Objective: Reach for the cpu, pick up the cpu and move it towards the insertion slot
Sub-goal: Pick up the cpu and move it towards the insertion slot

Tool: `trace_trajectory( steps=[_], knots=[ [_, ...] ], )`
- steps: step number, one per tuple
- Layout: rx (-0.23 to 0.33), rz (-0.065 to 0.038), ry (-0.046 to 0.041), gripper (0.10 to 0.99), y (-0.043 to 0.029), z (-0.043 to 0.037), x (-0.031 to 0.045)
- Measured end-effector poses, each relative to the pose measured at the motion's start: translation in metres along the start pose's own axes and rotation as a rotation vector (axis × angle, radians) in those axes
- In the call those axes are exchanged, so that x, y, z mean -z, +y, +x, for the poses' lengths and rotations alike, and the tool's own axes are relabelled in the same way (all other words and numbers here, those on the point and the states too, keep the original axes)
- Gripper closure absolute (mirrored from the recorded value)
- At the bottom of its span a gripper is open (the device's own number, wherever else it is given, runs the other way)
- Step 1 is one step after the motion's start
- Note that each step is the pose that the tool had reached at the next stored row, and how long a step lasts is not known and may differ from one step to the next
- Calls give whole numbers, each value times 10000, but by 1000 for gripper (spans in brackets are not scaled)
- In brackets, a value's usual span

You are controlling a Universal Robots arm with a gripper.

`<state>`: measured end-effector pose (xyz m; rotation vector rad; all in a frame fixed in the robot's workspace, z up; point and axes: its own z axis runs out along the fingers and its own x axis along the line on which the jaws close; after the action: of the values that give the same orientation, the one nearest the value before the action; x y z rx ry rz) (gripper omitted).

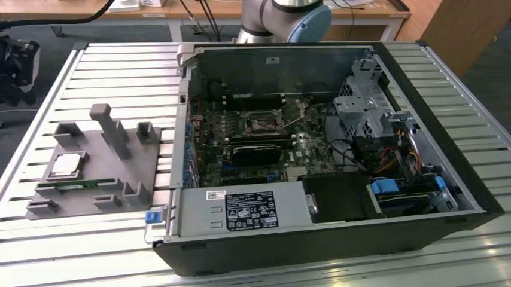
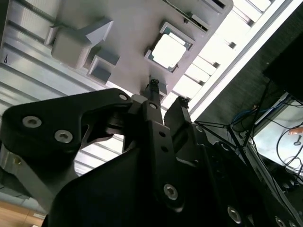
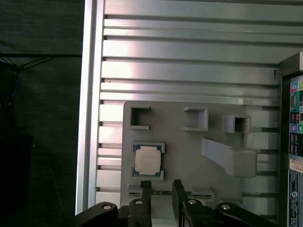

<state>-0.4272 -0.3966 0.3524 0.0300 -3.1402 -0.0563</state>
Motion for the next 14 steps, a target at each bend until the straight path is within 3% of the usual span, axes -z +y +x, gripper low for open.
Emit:
trace_trajectory(
  steps=[3, 5, 6, 10, 13, 14],
  knots=[
    [4, 0, 0, 733, -15, 0, -51],
    [9, 1, 4, 620, -21, 1, -87],
    [21, 1, 16, 620, -25, 1, -105],
    [51, -1, 37, 384, -37, 1, -177],
    [60, 4, 53, 325, -42, 1, -232],
    [61, 5, 56, 263, -44, 1, -251]
  ],
)
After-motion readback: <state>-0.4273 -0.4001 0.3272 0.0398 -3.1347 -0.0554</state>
